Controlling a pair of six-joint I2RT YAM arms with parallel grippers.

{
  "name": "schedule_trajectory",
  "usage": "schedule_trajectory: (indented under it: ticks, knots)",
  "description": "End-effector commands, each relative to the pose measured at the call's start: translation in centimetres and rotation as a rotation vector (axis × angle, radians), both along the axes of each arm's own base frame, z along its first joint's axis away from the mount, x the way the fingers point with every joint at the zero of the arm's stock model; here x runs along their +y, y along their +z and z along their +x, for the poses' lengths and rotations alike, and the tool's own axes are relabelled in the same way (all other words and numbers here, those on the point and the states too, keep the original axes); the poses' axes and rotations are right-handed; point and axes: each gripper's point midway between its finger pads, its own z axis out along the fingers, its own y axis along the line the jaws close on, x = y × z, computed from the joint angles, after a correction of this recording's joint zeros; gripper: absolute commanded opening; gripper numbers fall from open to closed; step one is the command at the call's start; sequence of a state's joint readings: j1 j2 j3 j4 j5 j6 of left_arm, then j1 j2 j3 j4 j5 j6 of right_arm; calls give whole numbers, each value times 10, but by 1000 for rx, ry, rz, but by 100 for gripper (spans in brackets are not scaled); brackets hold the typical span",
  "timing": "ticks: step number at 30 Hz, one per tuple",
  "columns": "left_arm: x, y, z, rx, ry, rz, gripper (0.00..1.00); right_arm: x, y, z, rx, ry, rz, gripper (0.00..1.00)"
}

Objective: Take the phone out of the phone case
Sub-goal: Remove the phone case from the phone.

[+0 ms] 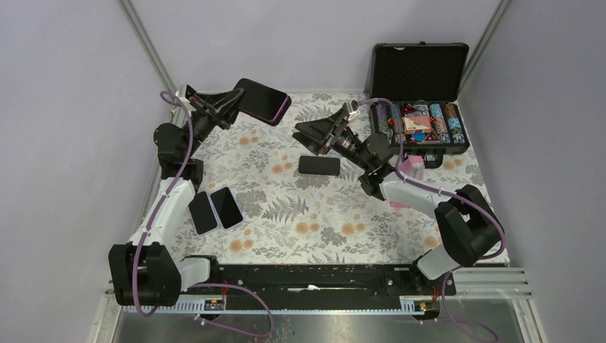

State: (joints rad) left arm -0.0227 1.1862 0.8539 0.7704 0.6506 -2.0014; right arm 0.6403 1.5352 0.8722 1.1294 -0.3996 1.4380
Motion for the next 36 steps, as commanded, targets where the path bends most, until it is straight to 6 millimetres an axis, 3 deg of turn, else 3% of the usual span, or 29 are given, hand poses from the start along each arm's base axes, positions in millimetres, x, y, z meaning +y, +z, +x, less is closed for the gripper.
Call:
schedule_trajectory:
  ticks: [1,7,13,20,28,36]
  knots:
    - [2,92,-60,-202,-102,-100,0,-12,10,17,-37,-61,-5,77]
    - [-1,86,-58,-189,-89,-51,0,-14,38,7,-179,-84,-97,79]
    - [-2,74,-52,-145,-82,-42,0,-23,92,-27,-398,-37,35,81]
    - [-3,56,-44,-83,-67,-15,0,-9,120,-57,-505,12,72,84]
    - [-4,43,-40,-53,-57,19,0,1,133,-57,-483,37,111,87]
    - [-3,46,-43,-54,-68,-9,0,12,108,-41,-418,4,-29,79]
